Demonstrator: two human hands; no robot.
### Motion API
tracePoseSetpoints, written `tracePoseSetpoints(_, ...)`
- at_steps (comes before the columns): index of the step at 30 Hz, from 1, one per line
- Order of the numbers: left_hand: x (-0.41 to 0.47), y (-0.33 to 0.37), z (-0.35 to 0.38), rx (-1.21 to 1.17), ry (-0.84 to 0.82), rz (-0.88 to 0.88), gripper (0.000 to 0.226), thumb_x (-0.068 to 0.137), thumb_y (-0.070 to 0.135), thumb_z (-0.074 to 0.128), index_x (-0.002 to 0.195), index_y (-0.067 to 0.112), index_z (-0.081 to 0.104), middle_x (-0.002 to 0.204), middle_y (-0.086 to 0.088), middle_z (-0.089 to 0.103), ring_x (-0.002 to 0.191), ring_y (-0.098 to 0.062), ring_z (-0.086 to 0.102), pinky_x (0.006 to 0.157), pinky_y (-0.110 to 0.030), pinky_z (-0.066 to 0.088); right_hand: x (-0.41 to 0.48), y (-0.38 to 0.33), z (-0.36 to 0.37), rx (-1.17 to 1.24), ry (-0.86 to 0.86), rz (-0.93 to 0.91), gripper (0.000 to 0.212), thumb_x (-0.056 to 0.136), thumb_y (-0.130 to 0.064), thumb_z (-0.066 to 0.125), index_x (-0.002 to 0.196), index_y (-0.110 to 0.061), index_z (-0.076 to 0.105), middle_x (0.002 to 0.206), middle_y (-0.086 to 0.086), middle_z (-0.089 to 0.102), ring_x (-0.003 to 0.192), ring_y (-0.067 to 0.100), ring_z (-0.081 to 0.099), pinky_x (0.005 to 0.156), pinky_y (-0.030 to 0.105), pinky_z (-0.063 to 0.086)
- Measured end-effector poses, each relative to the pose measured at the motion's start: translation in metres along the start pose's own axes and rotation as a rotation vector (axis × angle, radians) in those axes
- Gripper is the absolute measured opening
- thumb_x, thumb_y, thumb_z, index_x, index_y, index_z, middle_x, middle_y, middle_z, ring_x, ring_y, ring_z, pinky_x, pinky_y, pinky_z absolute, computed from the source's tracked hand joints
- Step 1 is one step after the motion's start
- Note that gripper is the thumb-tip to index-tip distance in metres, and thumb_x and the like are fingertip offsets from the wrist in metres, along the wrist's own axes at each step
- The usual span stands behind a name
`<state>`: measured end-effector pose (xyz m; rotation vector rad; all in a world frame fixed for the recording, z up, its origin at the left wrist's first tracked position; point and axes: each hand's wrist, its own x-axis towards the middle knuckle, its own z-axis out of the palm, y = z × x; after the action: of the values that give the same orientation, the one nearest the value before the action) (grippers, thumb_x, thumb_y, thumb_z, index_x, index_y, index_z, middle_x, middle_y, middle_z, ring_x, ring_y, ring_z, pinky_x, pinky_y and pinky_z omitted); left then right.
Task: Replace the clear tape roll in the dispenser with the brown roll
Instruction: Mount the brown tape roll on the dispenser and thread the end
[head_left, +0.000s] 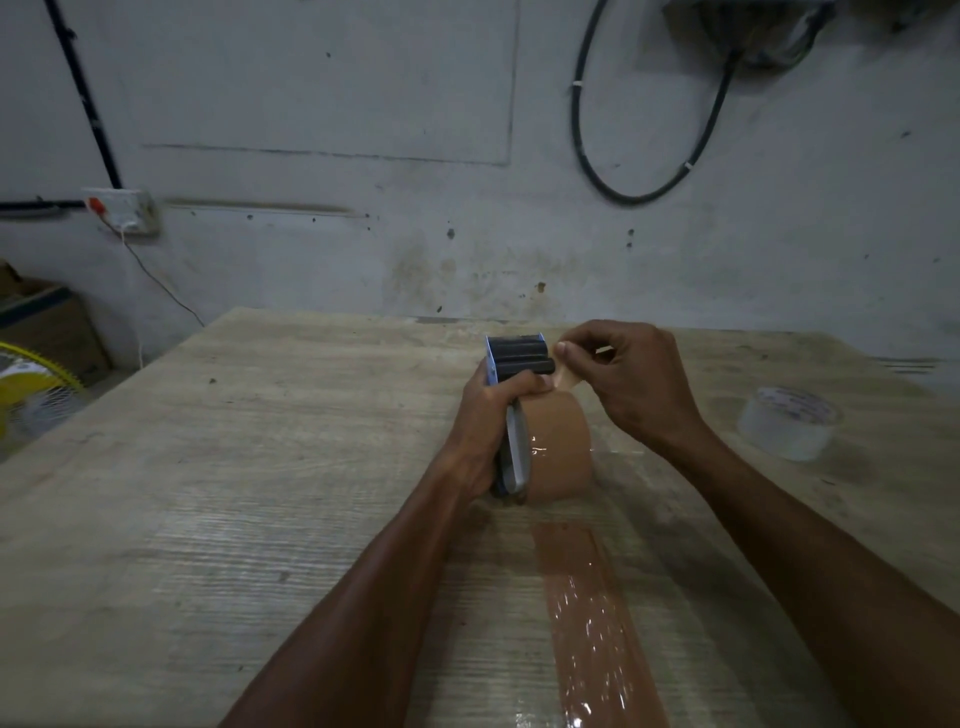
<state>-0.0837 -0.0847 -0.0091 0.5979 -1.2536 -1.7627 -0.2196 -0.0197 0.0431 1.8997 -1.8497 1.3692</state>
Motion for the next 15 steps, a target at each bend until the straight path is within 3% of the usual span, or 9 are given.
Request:
tracePoseSetpoints(3,-0.002,0.001,0.001,-0.004,-0.021,-0.003,0.05,0.067,0.021,0.07,0.116,0.012,0.062,0.081,-0.005,0.068,0.065,-0.016,0.065,0.061,-0.031,0.055,0.002,-0.001,-0.003,-0.033,-0.004,-0.037,0.009,0.089,-0.017,0.069,0.092,-0.014,0.077,0.08,-0.001,0.074,0.071,0.009,0.066,0.066,0.024,0.055)
tracePoseSetpoints(7,-0.002,-0.001,0.0,0.007,-0.026,0.011,0.056,0.068,0.022,0.07,0.122,0.009,0.059,0.086,-0.007,0.066,0.068,-0.017,0.065,0.062,-0.033,0.054,0.006,-0.002,-0.004,-0.06,-0.009,-0.064,0.009,0.089,-0.017,0.07,0.092,-0.014,0.078,0.078,-0.005,0.072,0.067,0.005,0.064,0.065,0.023,0.055)
tracePoseSetpoints(12,-0.001,-0.002,0.0,0.003,-0.047,0.056,0.064,0.067,0.019,0.071,0.128,0.008,0.057,0.092,-0.011,0.066,0.072,-0.02,0.065,0.065,-0.036,0.055,0.008,-0.001,-0.006,-0.022,-0.012,-0.034,0.012,0.089,-0.02,0.07,0.098,-0.017,0.077,0.082,-0.01,0.07,0.07,-0.006,0.061,0.064,0.006,0.048)
tracePoseSetpoints(15,-0.003,0.0,0.003,0.004,-0.067,0.071,0.064,0.068,0.018,0.069,0.129,0.007,0.056,0.092,-0.009,0.066,0.071,-0.017,0.065,0.063,-0.035,0.055,0.011,-0.002,-0.011,0.045,-0.012,-0.011,0.012,0.088,-0.02,0.07,0.098,-0.026,0.073,0.078,-0.018,0.066,0.072,-0.008,0.062,0.065,0.004,0.048)
